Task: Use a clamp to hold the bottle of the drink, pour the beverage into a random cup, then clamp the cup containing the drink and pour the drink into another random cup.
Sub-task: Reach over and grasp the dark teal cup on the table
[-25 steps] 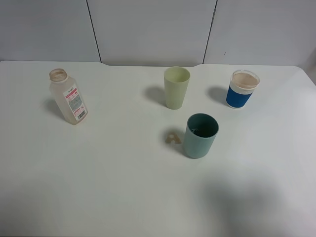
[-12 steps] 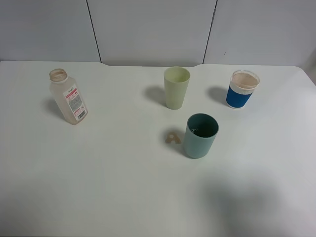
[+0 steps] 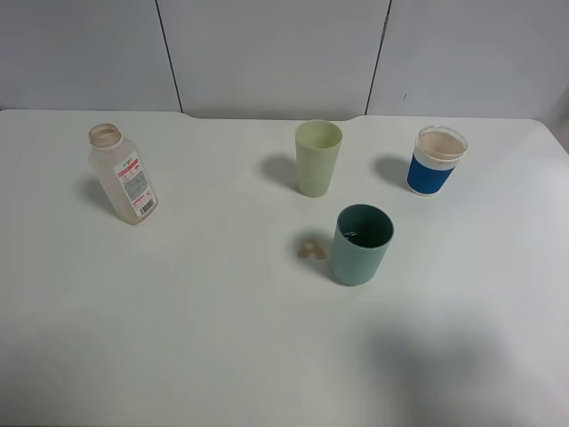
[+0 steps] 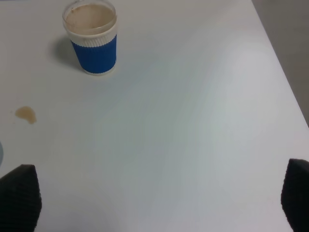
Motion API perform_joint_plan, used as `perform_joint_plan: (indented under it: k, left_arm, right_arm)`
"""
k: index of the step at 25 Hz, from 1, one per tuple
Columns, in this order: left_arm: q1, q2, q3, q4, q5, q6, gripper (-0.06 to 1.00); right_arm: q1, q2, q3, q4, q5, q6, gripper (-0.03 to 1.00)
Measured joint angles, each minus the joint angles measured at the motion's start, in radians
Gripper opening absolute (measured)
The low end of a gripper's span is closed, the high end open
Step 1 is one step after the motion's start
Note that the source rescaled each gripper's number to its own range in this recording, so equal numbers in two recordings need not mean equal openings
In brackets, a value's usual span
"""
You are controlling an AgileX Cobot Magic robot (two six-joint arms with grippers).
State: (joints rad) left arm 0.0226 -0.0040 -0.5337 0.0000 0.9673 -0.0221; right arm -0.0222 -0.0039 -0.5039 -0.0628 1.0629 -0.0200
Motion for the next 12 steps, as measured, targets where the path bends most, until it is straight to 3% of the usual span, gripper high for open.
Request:
perform_joint_plan:
  k: [4, 12]
  left_arm:
    - [0.0, 0.0, 0.015, -0.008, 0.069, -0.007, 1.0]
    - [0.0, 0.0, 0.03, -0.023, 0.079, -0.016, 1.0]
  right_arm:
    - [0.0, 0.0, 0.0, 0.0, 0.0, 0.0, 1.0]
    - [0.0, 0.0, 0.0, 0.0, 0.0, 0.0, 1.0]
